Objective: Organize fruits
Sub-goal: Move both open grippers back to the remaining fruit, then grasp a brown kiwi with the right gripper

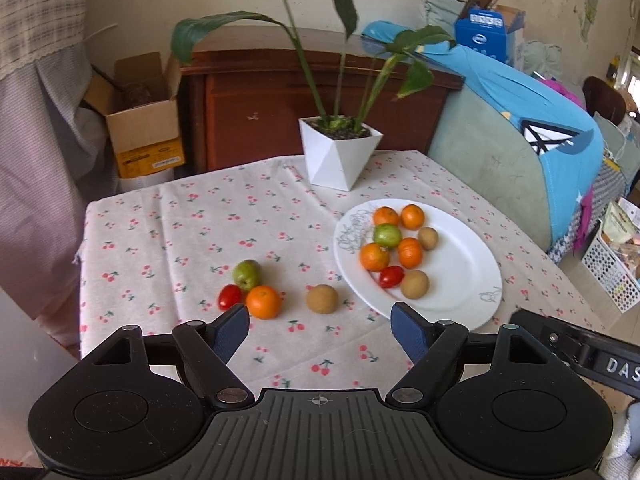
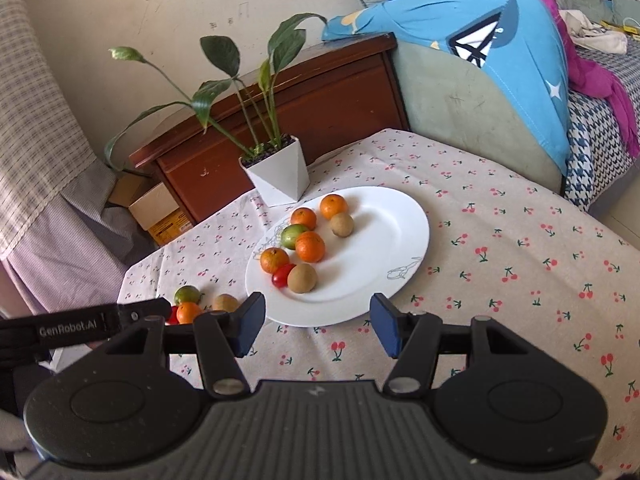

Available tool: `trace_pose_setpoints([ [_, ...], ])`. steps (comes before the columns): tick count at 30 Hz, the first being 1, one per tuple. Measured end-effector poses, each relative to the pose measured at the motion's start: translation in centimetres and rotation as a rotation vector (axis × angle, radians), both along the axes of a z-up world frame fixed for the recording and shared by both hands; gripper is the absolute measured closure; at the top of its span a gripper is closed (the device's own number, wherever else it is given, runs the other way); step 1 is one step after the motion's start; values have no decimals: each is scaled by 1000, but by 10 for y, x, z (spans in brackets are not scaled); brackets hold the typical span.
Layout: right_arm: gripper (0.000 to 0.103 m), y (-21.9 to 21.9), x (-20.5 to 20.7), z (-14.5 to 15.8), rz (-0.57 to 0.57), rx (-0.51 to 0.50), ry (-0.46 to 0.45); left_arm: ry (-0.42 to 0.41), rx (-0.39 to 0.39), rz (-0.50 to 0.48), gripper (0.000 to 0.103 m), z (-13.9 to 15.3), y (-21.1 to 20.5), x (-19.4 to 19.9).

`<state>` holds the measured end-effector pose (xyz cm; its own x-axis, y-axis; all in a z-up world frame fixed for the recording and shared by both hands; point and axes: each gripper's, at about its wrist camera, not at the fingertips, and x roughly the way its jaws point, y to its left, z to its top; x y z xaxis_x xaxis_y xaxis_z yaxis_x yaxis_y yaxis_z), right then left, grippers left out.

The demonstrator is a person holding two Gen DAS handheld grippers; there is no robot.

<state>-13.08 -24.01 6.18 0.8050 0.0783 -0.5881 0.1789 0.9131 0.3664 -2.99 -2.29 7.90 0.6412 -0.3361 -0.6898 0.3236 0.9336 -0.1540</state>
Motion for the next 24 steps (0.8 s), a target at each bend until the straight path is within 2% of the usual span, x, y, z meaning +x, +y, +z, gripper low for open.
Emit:
trace_pose_setpoints([
  [3,44,11,2,-4,50,-4,0,24,-10,83,24,0,26,11],
  [7,44,23,9,-11,112,7,8,18,7,141,24,-3,50,21],
  [15,46,52,47,-26,257,-29,37,36,47,169,25,-23,64,40],
  [19,53,66,67,-32,306,-109,29,63,35,154,26,-35,65,44],
  [24,58,71,90,-39,332,-138,25,79,26,151,27,-43,61,50],
])
